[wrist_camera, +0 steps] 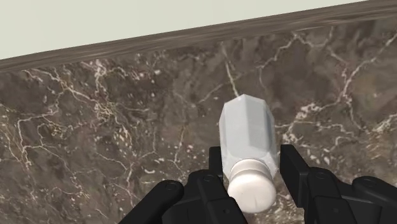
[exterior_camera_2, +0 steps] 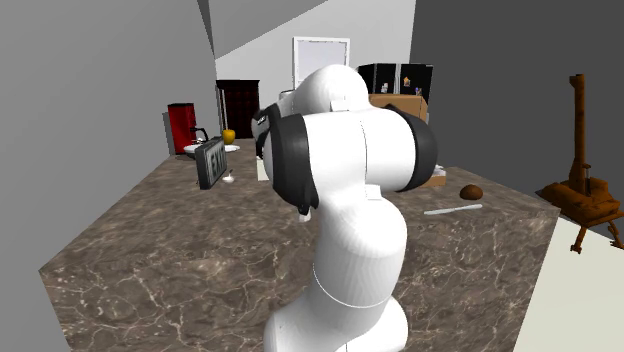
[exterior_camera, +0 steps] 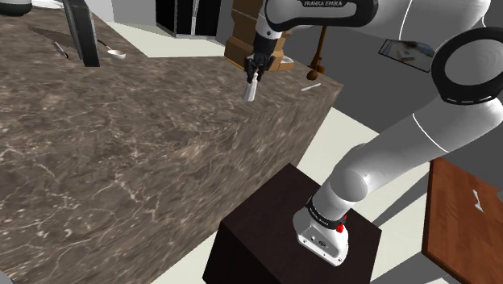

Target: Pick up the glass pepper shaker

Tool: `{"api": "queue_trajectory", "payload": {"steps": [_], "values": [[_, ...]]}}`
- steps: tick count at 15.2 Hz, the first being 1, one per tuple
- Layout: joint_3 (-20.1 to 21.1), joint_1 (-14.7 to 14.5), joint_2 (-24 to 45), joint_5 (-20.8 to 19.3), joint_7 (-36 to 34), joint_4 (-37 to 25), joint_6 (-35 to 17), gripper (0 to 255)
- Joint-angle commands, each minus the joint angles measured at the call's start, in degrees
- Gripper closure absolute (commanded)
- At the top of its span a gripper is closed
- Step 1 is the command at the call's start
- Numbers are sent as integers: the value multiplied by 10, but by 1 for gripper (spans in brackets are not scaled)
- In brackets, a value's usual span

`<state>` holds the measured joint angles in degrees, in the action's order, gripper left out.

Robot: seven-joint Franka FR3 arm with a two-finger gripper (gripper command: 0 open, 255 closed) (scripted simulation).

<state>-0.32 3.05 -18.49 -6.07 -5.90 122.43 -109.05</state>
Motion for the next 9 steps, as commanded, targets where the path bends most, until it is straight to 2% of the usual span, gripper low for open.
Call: {"api": "queue_trajectory", "payload": {"steps": [1, 7, 9], "values": [[-1, 1, 0, 0, 3, -16, 16, 255], [0, 0, 2, 2, 7, -64, 62, 255], [0, 0, 2, 2, 7, -65, 63, 255]]}}
